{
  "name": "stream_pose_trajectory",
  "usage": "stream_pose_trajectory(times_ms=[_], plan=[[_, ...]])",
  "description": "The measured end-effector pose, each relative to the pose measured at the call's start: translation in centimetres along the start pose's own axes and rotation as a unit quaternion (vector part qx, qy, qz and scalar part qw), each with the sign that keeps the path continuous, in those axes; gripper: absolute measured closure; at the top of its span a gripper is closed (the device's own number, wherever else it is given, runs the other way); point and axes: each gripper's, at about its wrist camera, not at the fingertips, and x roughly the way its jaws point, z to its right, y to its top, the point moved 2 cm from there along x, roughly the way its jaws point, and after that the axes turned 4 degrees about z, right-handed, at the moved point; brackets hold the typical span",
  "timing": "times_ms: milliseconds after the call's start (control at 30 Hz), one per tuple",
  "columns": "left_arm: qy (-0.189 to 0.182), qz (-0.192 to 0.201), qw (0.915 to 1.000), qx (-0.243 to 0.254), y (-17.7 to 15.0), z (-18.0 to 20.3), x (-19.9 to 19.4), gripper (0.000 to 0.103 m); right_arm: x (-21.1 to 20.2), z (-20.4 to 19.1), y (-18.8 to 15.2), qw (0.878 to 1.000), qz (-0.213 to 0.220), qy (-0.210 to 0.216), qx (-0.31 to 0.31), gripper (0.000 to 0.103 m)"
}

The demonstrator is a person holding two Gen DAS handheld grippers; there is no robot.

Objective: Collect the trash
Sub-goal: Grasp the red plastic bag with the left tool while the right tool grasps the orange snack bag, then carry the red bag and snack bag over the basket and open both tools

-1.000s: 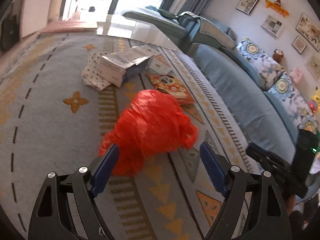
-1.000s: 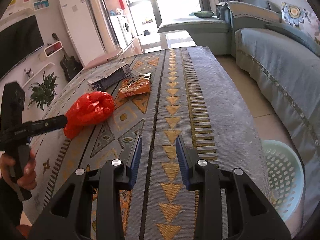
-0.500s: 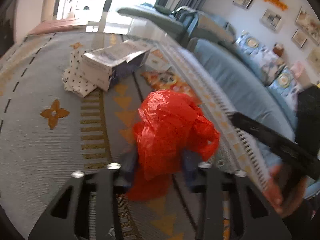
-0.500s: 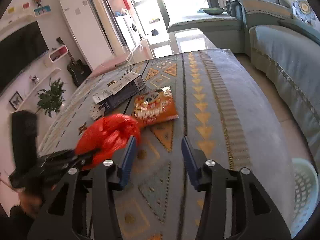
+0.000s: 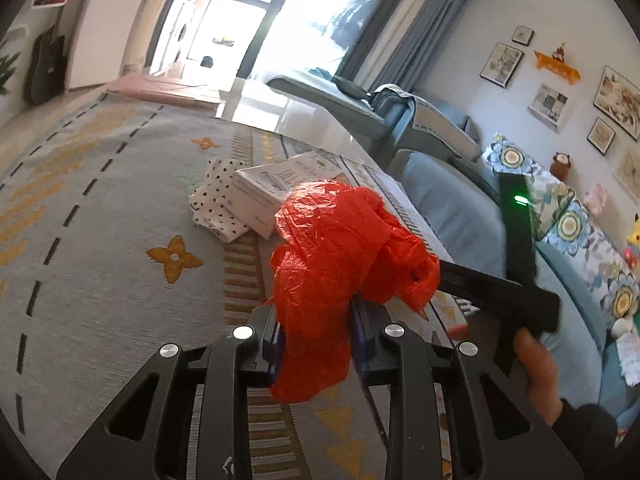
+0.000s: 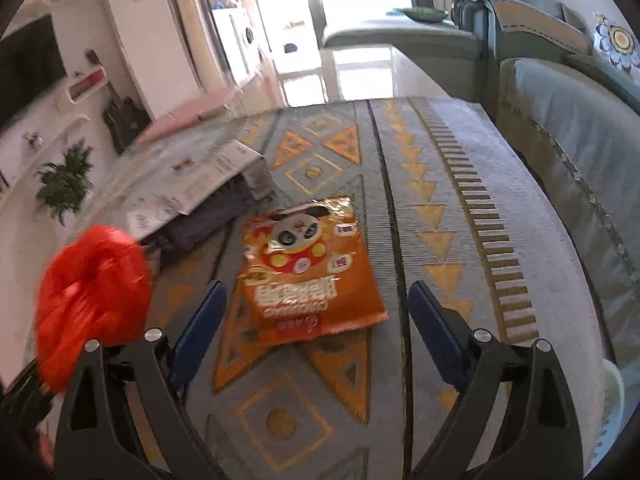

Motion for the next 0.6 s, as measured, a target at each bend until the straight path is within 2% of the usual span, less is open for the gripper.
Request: stream_pose_trajectory(times_ms=[67, 133, 200, 267, 367, 433, 533, 600], plan=[[-0.002, 0.004, 0.9999, -0.012, 0.1, -0.5, -0.2, 0.078, 1.2, 0.1, 0.1, 1.000, -0.026, -0.013, -0.001, 0.016], [-0.005, 0.006, 0.9994, -0.033, 0.1, -1.2, -0.4, 0.078, 1.7, -0.2, 0.1, 0.999, -0.034, -0.018, -0.008, 0.016], [-0.033, -0.002, 0.9974, -0.064, 0.2, -2.0, -0.3, 0.077, 1.9, -0.7, 0.1, 0.999, -0.037, -0.027, -0.022, 0.021], [-0.049, -0.005, 0.9946, -0.091, 0.3, -2.9, -0.2, 0.077, 2.0, -1.1, 0.0, 0.998, -0.035, -0.051, -0.033, 0.035], [-0.057, -0.004, 0.9930, -0.104, 0.3, -3.3, -0.2, 0.077, 1.9, -1.4, -0.2, 0.997, -0.024, -0.056, -0.039, 0.059], [-0.056, -0.005, 0.9935, -0.098, 0.2, -3.0, -0.2, 0.077, 1.6, -1.3, -0.3, 0.998, -0.019, -0.049, -0.038, 0.083], [-0.051, -0.005, 0.9955, -0.080, 0.3, -2.4, -0.1, 0.077, 1.4, -1.1, -0.4, 0.999, -0.016, -0.041, -0.033, 0.097], [-0.047, -0.004, 0.9965, -0.069, 0.3, -2.0, 0.0, 0.077, 0.9, -1.0, -0.4, 0.999, -0.007, -0.033, -0.029, 0.100]])
